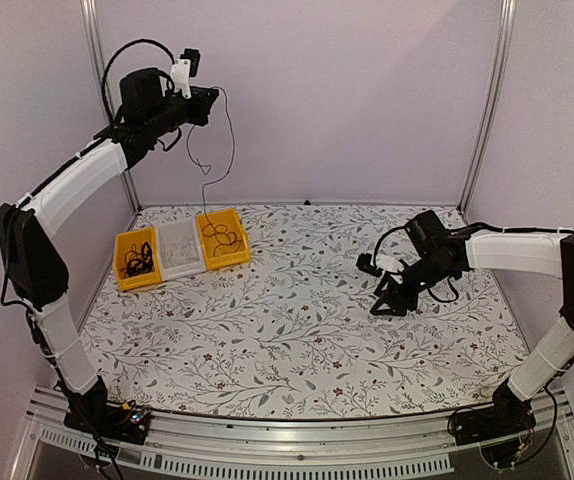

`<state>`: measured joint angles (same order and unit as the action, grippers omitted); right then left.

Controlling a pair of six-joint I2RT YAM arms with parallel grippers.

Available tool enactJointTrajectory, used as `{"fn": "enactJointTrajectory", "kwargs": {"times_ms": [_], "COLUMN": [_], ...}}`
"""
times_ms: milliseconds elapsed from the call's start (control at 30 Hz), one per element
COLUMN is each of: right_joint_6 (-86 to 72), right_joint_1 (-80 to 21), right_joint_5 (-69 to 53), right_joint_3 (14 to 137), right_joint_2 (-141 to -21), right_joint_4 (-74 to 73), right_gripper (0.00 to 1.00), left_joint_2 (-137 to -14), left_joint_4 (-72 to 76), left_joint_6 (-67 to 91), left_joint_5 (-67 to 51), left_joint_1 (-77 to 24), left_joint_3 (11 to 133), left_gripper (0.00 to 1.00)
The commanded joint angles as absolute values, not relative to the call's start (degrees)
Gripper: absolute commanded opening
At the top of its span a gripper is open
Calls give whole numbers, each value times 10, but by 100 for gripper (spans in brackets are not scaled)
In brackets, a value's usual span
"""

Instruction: Untangle the cables

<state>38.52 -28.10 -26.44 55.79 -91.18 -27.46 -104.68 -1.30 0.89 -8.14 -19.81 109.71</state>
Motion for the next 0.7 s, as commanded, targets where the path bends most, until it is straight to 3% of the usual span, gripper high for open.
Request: {"fn": "enactJointTrajectory", "kwargs": {"times_ms": [0,667], "right_joint_6": [393,396], "right_joint_1": [-280,-282], "right_joint_5": [-259,-258], "right_joint_3": [558,561], "right_joint_2": [-926,-939], "right_joint_4": [-284,-290], "right_gripper": [59,58], "left_joint_2": [-1052,-1052], "left_joint_4": [-10,57], "left_joint_6": [18,40], "left_joint_5": [-95,-99], "left_joint_1": [-192,-191], "left_joint_3": [1063,933], "left_gripper": [0,0]}}
